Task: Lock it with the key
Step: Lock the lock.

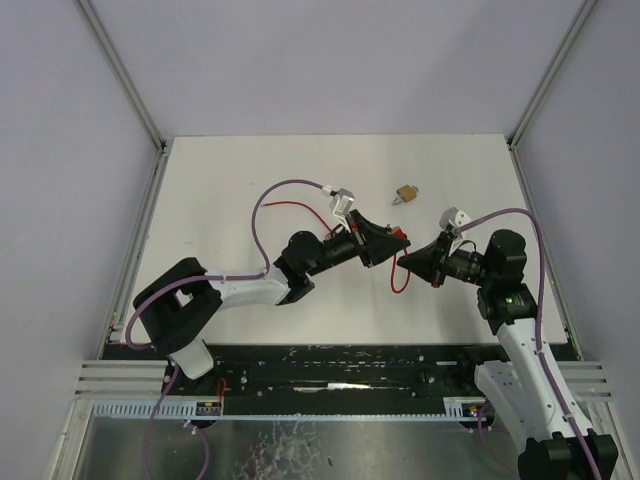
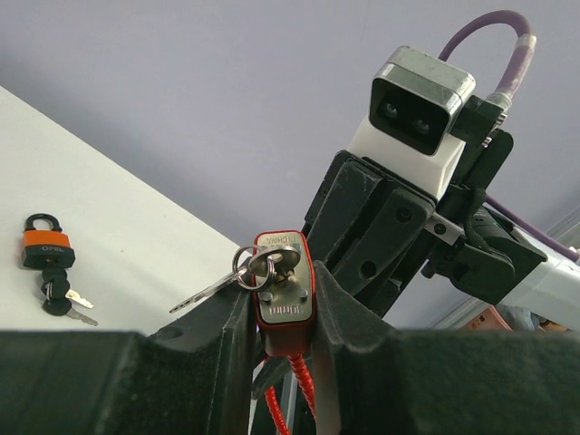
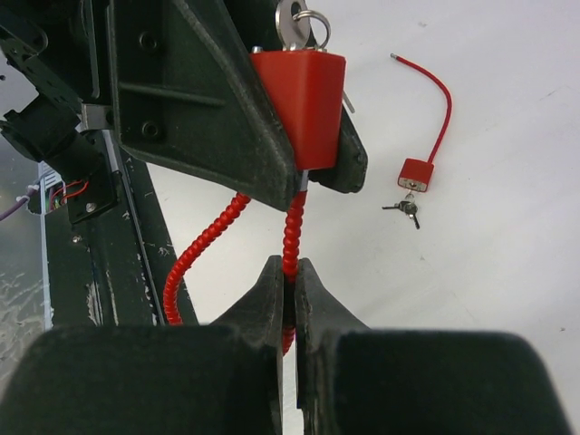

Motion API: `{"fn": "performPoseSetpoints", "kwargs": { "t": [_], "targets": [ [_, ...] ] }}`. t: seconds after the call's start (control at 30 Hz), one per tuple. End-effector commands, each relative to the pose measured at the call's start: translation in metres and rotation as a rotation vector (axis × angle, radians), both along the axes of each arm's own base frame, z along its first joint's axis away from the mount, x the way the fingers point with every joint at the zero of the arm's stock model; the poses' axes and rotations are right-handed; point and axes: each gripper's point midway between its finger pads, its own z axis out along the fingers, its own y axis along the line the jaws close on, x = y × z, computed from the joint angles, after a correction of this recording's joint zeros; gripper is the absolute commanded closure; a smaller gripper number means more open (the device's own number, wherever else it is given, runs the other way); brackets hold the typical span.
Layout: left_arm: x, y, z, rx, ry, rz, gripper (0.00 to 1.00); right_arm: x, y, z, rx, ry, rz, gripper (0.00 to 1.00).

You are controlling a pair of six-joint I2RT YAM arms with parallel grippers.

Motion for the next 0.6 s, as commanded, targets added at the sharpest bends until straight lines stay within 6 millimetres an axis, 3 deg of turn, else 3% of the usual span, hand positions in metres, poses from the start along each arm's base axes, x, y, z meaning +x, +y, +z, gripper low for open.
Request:
{"fn": "performPoseSetpoints", "kwargs": {
  "t": [0.0, 0.23, 0.57],
  "targets": [
    [0.003, -0.007, -0.013, 0.087, -0.034, 0.034, 1.0, -0.019, 0.012, 0.032, 0.05, -0.122, 0.126, 1.0],
    [-0.008, -0.015, -0.02, 0.118, -0.052, -0.012, 1.0, -0.014, 0.009, 0.037, 0.056, -0.152, 0.079, 1.0],
    [-0.012, -0.016, -0.07, 0.34, -0.12, -0.035, 1.0, -0.002, 0.001, 0.036, 0.047, -0.231, 0.006, 1.0]
  ]
}}
